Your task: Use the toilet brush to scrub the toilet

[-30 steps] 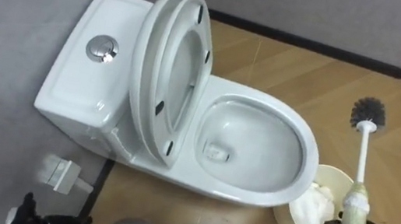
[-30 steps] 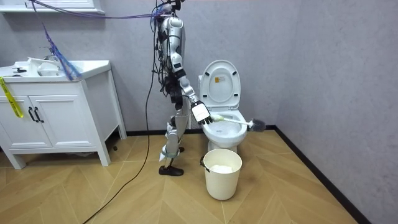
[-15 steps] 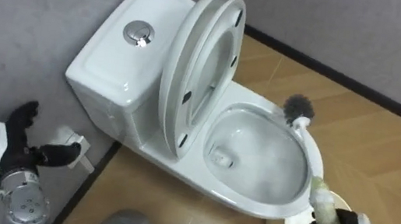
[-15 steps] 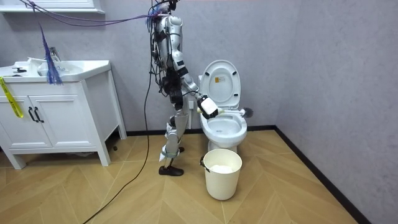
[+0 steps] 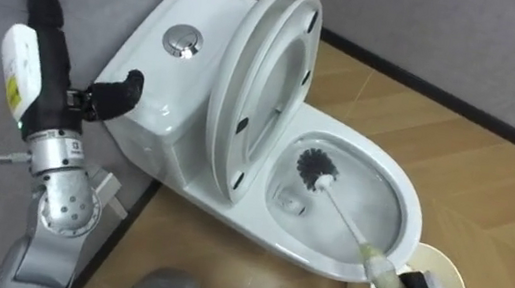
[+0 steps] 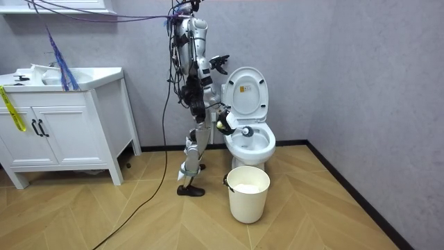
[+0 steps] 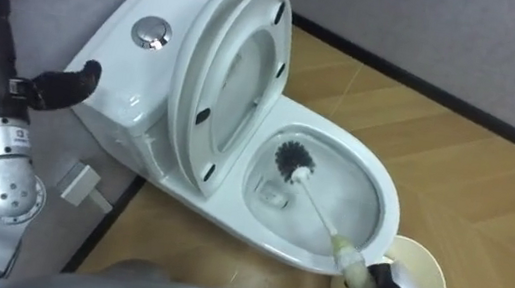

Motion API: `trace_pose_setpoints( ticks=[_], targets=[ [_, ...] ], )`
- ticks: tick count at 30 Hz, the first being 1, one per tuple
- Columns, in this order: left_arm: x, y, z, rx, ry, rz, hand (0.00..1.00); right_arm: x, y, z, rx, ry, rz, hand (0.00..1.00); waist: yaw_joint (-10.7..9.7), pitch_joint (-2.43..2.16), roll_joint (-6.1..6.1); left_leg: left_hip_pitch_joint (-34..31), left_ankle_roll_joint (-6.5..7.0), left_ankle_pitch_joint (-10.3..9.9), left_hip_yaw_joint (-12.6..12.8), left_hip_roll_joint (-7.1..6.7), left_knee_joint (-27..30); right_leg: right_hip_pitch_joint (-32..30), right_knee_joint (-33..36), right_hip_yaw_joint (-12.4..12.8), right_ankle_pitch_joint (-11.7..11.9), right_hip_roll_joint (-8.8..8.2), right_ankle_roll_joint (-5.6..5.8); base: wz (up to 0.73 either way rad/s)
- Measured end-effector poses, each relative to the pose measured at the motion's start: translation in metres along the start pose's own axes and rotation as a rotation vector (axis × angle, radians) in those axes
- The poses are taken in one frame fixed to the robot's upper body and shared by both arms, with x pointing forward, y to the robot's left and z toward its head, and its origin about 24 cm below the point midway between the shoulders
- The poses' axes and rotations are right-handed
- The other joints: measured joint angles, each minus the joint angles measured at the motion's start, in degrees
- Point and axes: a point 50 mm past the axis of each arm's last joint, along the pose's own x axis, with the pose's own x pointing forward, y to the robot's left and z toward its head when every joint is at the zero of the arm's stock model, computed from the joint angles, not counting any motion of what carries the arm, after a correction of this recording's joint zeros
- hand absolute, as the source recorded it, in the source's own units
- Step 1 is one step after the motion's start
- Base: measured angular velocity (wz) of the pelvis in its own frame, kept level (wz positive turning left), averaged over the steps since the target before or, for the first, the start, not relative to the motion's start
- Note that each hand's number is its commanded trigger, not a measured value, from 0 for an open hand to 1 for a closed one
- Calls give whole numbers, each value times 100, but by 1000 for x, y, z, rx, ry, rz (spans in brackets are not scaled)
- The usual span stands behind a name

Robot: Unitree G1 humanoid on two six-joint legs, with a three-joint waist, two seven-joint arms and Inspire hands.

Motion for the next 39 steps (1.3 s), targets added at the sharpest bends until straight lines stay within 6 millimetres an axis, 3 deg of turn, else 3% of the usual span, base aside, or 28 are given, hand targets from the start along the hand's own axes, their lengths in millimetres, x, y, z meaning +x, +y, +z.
trace_pose_setpoints(
  ticks=[13,15,18,24,30,33,39],
  targets=[
    [-7,-24,10,15,-69,-199,0,0,1,-9,-116,60,62,100,-194,0,57,49,0,0,81,11,-49,-65,-6,318,0,2,0,-7],
    [-9,-28,6,18,-50,-228,0,1,0,-8,-118,67,60,100,-208,13,73,36,0,0,99,14,-48,-93,1,349,0,1,-1,-9],
    [-13,-32,-6,38,5,-278,0,5,-8,-1,-137,51,40,100,-224,-9,106,-134,0,0,150,36,-26,-278,13,409,9,9,-15,-9],
    [-23,-38,-26,98,70,-410,0,14,-26,21,-163,-7,-6,100,-290,25,82,-436,2,0,145,44,104,-505,31,403,58,19,-42,2],
    [-14,-46,-30,110,59,-476,0,22,-64,36,-224,-46,-93,100,-154,85,192,-970,17,9,144,98,357,-1042,283,442,76,28,-73,-2],
    [-10,-52,-29,93,37,-493,0,24,-83,41,-244,-53,-148,100,-53,85,268,-1188,50,49,140,106,379,-1313,491,459,72,4,-78,-2],
    [8,-56,-17,71,-46,-476,0,26,-135,69,-299,-109,-306,100,64,136,331,-1965,104,198,149,82,594,-2281,1178,417,32,-155,-137,0]
  ],
)
